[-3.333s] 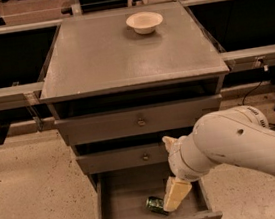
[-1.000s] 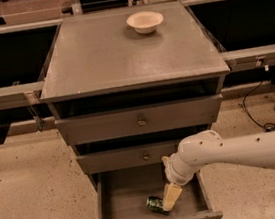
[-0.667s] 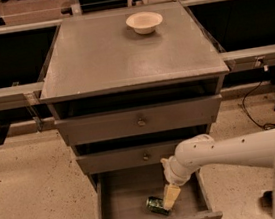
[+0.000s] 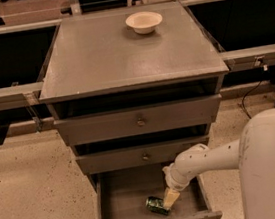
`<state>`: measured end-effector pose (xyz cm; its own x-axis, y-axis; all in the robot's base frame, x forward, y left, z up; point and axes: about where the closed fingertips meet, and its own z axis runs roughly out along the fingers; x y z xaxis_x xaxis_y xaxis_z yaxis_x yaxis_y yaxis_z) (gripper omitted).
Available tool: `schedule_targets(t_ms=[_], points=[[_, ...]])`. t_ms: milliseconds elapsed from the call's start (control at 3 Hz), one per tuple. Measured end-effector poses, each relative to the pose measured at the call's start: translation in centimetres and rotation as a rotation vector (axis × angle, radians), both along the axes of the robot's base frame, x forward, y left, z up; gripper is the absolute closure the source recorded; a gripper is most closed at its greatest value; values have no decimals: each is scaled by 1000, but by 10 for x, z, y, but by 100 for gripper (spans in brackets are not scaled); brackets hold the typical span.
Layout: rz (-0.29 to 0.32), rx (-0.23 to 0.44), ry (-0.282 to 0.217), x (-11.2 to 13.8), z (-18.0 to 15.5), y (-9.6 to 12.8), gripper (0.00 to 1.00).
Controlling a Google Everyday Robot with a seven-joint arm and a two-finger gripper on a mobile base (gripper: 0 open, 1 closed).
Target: Pick green can from bottom drawer and place on counter
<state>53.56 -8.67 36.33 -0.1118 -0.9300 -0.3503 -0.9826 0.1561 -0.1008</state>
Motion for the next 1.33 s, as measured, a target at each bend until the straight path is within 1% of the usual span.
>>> schedule_targets(t_ms=[333,667,1000,1333], points=[[-12,13,0,2,-28,0,32],[-16,34,0,4,-50,5,35],[-24,68,0,8,-73,12,28],[-47,98,4,14,-97,14,23]])
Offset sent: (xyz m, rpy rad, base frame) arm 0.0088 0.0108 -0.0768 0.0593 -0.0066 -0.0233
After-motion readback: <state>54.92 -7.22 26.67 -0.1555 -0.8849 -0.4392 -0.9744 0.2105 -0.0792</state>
